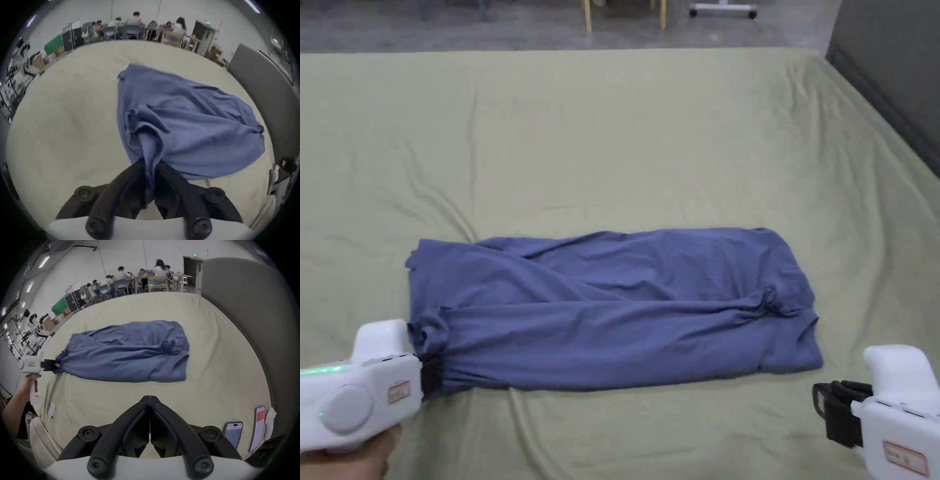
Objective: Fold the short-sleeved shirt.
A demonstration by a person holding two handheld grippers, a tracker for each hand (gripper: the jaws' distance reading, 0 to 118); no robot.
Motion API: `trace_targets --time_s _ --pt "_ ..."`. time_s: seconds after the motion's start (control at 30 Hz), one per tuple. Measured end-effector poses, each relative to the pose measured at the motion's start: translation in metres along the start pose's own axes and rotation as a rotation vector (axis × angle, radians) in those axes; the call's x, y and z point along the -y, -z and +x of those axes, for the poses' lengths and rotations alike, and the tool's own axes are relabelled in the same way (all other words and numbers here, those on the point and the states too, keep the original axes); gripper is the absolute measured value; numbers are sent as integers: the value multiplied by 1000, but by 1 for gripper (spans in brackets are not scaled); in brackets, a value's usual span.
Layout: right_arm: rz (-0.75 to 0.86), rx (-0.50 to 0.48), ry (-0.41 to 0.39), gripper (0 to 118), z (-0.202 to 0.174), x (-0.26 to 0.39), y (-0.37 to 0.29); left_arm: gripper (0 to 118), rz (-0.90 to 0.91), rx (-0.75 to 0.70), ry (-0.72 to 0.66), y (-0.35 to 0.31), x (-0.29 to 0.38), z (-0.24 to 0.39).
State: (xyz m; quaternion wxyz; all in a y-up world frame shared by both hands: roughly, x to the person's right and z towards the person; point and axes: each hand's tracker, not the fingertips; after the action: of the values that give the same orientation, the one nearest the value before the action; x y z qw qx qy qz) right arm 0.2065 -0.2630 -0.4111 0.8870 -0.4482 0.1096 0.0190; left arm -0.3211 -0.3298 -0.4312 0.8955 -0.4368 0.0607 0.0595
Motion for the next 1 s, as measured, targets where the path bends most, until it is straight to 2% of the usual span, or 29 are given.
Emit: trace_targets --time_s 0.07,0.17,0.2,0.23,0.27,0.3,0.33,0.37,0.47,0.5,0.53,0.57,0.6,0.63,0.67,0.7,0.73,0.77,0.8,0.83,0.87,1.0 --pt "-2 -3 11 3 9 -7 6 5 15 50 14 -15 0 9" --pt "13 -79 56 3 24 -24 21 5 23 147 -100 -28 -4 5" --pt "18 -107 61 16 32 -34 31 5 28 141 -114 -34 -7 3" --pt "-2 -88 54 56 36 -43 42 5 34 143 -125 -39 -9 1" --pt "-34 -84 48 118 37 -50 52 5 37 151 -134 -42 -11 0" --pt "-103 -46 13 118 38 -55 68 5 42 160 -144 -46 -12 -1" --pt "-34 -66 -15 116 37 -57 71 5 44 162 -146 -47 -14 -3" --pt "-74 -60 -47 118 35 -59 80 5 45 162 -146 -49 -14 -2" --pt "-161 -11 -63 118 39 -62 125 5 42 157 -130 -47 -15 -3" --pt "-191 -4 -23 117 43 -62 141 5 36 153 -130 -46 -15 -3" --pt "-211 -1 22 112 46 -63 151 5 30 152 -136 -45 -15 -4" --pt "-206 -19 81 93 47 -64 156 5 26 152 -144 -45 -14 -5" --pt "-195 -66 137 79 49 -64 159 5 21 153 -155 -42 -14 -8" --pt "-184 -106 173 71 47 -63 159 5 18 154 -165 -41 -13 -9" --pt "-179 -59 145 63 44 -63 157 5 16 156 -169 -41 -12 -11" --pt "-161 -17 62 57 33 -64 145 5 14 157 -174 -42 -11 -12" --pt "-146 -37 3 57 28 -64 139 5 12 159 -178 -40 -11 -15" --pt "-117 -110 -7 24 25 -63 131 5 8 164 -183 -40 -11 -17" --pt "-95 -137 -8 17 22 -62 121 5 3 172 -189 -42 -11 -19" --pt "-80 -93 -46 16 21 -62 112 5 0 178 -192 -44 -12 -21" --pt "-70 -98 -79 16 20 -62 100 5 -1 201 -195 -46 -12 -24" --pt "-55 -162 -20 16 29 -61 49 5 16 242 -233 -68 -11 -42"
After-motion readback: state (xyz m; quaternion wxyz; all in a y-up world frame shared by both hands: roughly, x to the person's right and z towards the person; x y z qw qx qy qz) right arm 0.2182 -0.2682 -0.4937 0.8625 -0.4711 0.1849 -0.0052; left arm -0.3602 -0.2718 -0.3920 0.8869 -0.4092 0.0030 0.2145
